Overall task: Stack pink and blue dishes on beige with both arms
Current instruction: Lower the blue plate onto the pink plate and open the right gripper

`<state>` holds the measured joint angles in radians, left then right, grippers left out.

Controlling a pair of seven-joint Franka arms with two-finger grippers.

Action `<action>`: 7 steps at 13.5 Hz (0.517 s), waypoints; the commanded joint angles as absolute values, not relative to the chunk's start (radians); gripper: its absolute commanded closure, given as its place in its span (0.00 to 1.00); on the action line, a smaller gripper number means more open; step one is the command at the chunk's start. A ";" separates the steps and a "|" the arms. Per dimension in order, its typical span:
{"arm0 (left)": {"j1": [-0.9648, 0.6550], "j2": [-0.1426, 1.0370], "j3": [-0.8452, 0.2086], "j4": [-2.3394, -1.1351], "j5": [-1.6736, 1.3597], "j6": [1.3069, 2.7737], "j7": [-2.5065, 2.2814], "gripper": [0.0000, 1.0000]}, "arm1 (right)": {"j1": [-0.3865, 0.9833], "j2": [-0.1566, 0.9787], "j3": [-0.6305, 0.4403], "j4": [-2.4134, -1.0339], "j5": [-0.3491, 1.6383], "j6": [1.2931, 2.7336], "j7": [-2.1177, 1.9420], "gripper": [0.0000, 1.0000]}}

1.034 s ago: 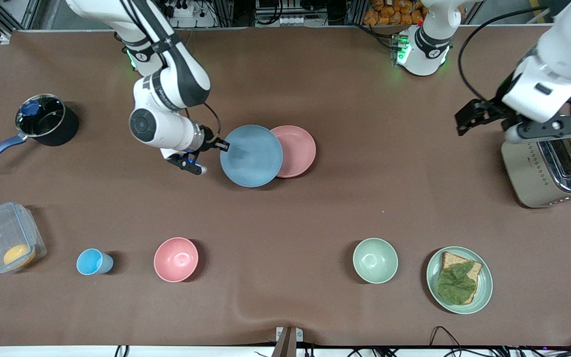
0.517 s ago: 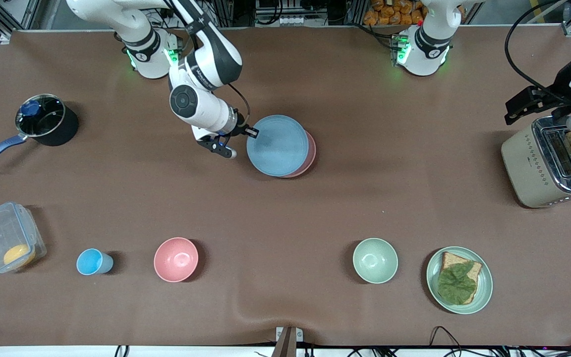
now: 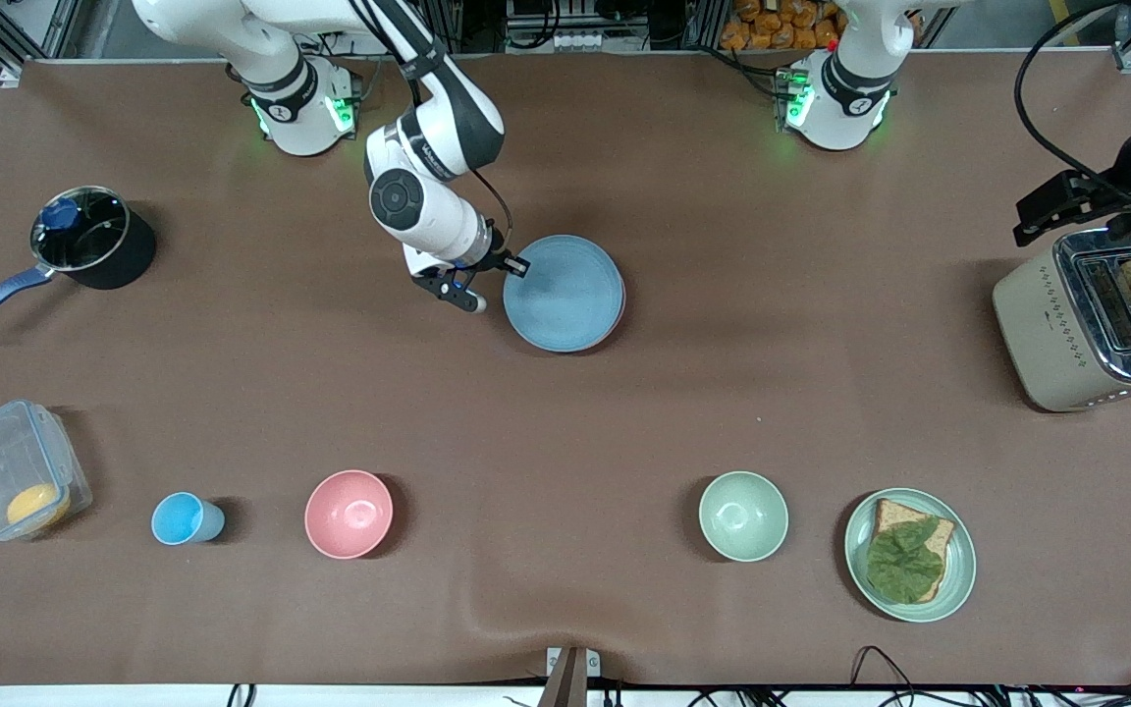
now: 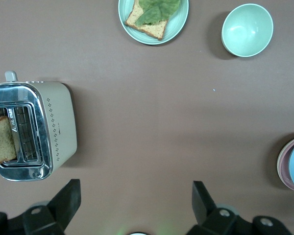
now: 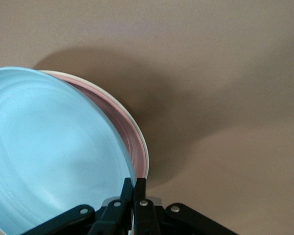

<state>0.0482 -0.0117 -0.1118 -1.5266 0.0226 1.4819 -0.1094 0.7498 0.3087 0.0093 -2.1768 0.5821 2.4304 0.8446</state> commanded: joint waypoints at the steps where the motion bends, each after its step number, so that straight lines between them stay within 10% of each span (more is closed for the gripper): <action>1: 0.037 -0.011 -0.107 -1.525 0.015 1.470 -0.094 0.00 | 0.787 0.319 -0.003 -2.183 0.614 2.468 0.871 1.00; 5: 0.038 -0.008 -0.107 -1.525 0.015 1.471 -0.087 0.00 | 0.790 0.327 -0.005 -2.180 0.612 2.467 0.871 0.92; 6: 0.038 -0.008 -0.107 -1.526 0.015 1.471 -0.086 0.00 | 0.781 0.324 -0.005 -2.178 0.612 2.464 0.877 0.36; 7: 0.040 -0.008 -0.107 -1.526 0.015 1.470 -0.086 0.00 | 0.778 0.319 -0.006 -2.175 0.612 2.461 0.899 0.00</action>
